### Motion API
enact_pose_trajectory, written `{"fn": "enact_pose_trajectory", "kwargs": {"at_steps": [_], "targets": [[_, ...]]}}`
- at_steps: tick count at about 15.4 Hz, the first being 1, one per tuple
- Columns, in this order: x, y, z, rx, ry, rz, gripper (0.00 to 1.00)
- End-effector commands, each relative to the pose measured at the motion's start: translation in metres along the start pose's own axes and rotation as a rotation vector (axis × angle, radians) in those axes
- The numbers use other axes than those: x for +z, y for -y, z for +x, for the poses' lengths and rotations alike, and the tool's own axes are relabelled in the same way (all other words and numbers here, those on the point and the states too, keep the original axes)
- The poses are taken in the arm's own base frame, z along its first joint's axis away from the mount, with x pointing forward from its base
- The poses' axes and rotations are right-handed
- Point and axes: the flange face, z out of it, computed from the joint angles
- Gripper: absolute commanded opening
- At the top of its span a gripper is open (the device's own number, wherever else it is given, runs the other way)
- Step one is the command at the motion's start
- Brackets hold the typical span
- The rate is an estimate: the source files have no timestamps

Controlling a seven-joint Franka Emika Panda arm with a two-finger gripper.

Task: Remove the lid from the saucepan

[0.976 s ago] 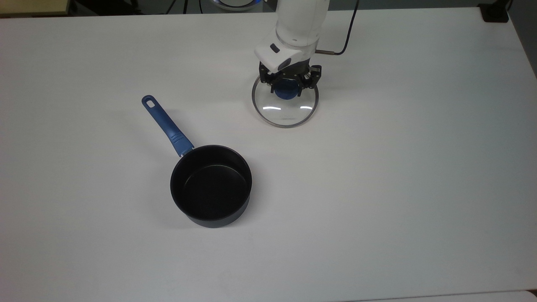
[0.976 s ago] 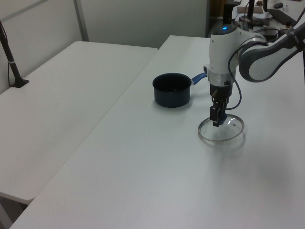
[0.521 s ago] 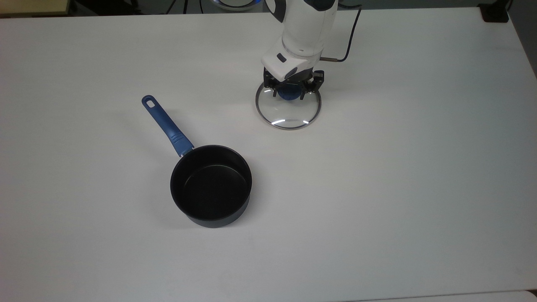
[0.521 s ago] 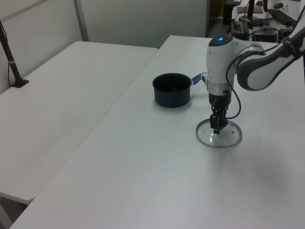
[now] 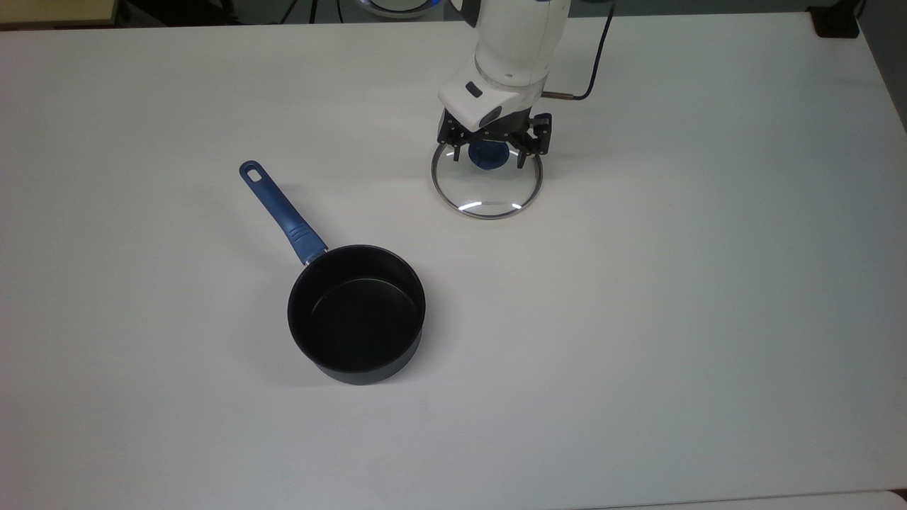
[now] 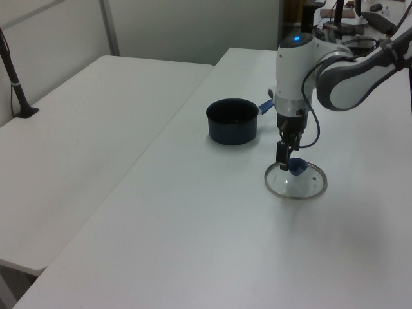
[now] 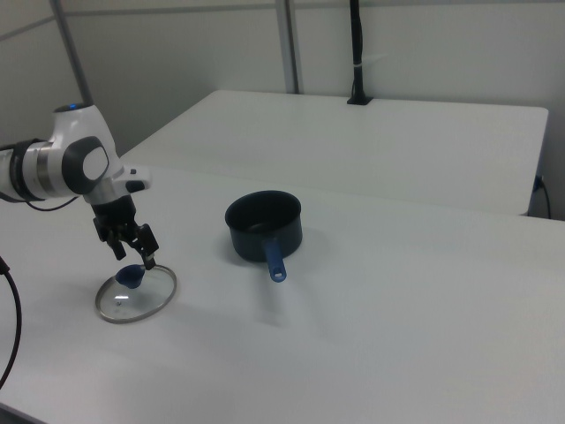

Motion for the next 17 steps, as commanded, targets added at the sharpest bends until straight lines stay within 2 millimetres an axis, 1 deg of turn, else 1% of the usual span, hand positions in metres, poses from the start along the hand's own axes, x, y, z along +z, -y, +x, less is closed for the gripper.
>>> {"fn": "enact_pose_trajectory", "kwargs": {"at_steps": [1,2,3,5,6,8,9,10,11,12,15,17], "targets": [[-0.034,-0.017,0.002,0.004,0.003,-0.023,1.0],[-0.048,-0.026,0.005,0.007,0.033,-0.038,1.0],[-0.065,-0.039,0.01,0.003,0.07,-0.046,1.0],[-0.1,-0.072,0.025,-0.019,0.108,-0.018,1.0],[-0.119,-0.089,0.033,-0.021,0.104,0.015,1.0],[-0.151,-0.128,0.046,0.005,0.078,0.054,1.0],[-0.166,-0.145,0.05,0.01,0.058,0.06,1.0],[-0.176,-0.162,0.052,0.011,0.04,0.064,1.0],[-0.191,-0.18,0.051,-0.003,0.011,0.067,1.0],[-0.198,-0.19,0.048,-0.017,-0.002,0.068,1.0],[-0.207,-0.201,0.04,-0.009,0.008,0.069,1.0],[-0.207,-0.208,0.037,0.002,0.025,0.067,1.0]]}}
